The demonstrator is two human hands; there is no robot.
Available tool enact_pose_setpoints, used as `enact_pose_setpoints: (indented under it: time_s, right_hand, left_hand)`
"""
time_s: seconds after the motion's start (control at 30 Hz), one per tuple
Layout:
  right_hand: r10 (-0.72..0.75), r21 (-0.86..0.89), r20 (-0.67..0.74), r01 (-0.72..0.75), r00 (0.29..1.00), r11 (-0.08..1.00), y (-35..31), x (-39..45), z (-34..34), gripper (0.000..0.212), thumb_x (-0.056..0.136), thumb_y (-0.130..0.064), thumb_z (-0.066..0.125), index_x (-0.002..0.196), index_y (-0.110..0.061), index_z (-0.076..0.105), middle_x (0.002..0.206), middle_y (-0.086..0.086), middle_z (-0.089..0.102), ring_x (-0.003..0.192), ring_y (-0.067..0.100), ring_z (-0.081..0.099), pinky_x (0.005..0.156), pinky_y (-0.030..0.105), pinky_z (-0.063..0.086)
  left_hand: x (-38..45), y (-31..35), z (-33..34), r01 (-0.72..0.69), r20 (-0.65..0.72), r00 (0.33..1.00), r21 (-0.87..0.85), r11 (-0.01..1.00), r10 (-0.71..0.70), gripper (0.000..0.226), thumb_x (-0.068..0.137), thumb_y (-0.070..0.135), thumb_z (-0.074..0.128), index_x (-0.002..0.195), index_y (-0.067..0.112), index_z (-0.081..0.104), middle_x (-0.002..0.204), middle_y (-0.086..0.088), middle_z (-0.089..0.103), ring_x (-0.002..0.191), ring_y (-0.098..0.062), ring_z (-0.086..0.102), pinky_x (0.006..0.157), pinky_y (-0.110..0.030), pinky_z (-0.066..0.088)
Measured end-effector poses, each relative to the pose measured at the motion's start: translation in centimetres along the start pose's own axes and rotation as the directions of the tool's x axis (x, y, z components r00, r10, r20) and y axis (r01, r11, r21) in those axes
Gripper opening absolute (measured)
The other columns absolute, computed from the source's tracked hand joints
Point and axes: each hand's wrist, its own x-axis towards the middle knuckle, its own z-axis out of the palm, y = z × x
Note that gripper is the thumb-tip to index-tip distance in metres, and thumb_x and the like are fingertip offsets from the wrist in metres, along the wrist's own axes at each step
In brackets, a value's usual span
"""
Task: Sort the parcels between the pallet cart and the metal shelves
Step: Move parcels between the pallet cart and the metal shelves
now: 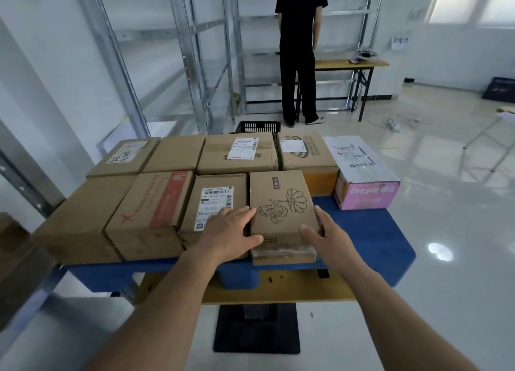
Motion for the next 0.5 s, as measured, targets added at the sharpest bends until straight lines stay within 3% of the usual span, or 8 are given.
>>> enact_pose_setpoints:
  time_s: [0.2,0.37,0.5]
  right_hand:
    - [-0.004,0.021,0.013,0.004,1.0,1.0,0.2,1.2,-0.1,0.033,0.094,-0.036,0.052,0.12,-0.048,0.036,0.104,-0.028,0.056,0.095,-0.003,0.057,0.068,0.012,0.044]
    - [0.0,0.025,0.031,0.0,1.0,1.0,0.6,1.8,-0.2,0.045,0.094,-0.039,0.053,0.136,-0.04,0.036,0.11,-0.025,0.057,0.097,0.0,0.057,0.07,0.014,0.044]
    - [-0.004,0.036,0.025,0.003,1.0,0.999,0.5,2.0,-0.1,0.044,0.094,-0.038,0.054,0.134,-0.041,0.037,0.106,-0.028,0.056,0.096,-0.001,0.057,0.07,0.013,0.043]
  left_hand:
    - [0.8,-0.3,0.0,-0.017,-0.069,0.997,0.03,0.999,0.019,0.069,0.088,0.056,0.049,0.147,0.03,0.025,0.151,0.01,0.031,0.134,-0.017,0.026,0.106,-0.038,0.028]
    - [1.1,-0.3,0.0,-0.035,-0.082,0.996,0.02,0.999,0.036,0.067,0.088,0.054,0.05,0.145,0.028,0.029,0.15,0.01,0.03,0.133,-0.018,0.026,0.107,-0.037,0.027]
    - [1.2,-0.6,0.0,-0.038,-0.082,0.996,0.018,0.999,0.039,0.067,0.088,0.054,0.05,0.146,0.029,0.028,0.15,0.011,0.032,0.132,-0.017,0.027,0.106,-0.037,0.029]
